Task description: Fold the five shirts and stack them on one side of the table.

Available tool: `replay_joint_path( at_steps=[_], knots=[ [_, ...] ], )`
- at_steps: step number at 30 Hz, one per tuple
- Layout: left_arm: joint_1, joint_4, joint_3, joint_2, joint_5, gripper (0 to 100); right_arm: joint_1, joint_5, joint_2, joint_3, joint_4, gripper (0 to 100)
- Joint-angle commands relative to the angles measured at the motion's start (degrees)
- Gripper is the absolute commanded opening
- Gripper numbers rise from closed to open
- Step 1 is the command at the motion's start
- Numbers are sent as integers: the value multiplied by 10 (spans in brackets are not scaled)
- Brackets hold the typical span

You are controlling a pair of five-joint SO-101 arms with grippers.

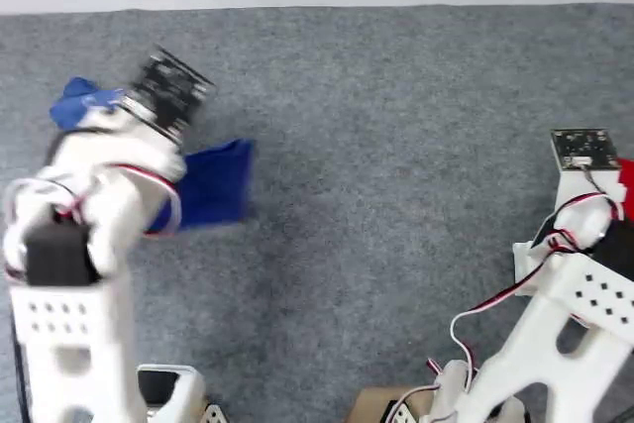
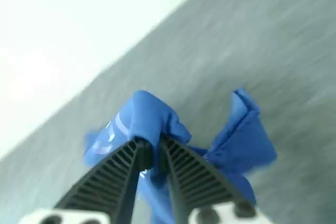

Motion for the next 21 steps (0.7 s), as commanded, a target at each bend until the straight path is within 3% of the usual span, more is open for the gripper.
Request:
replay_joint_path(
  at_steps=[1, 4, 7, 16, 21],
  knots=[
    [113, 8, -12, -55, 38, 4, -7, -4, -15, -2, 24, 9],
    [146, 37, -10, -69, 40, 4, -7, -4, -15, -2, 24, 9],
    [121, 80, -10, -69, 39, 4, -8, -4, -15, -2, 24, 9],
    [-84, 114, 131, -72, -6, 5, -116, -7, -15, -1, 24, 9],
    [-256, 30, 212, -69, -63, 5, -169, -69, -10, -1, 24, 9]
  ],
)
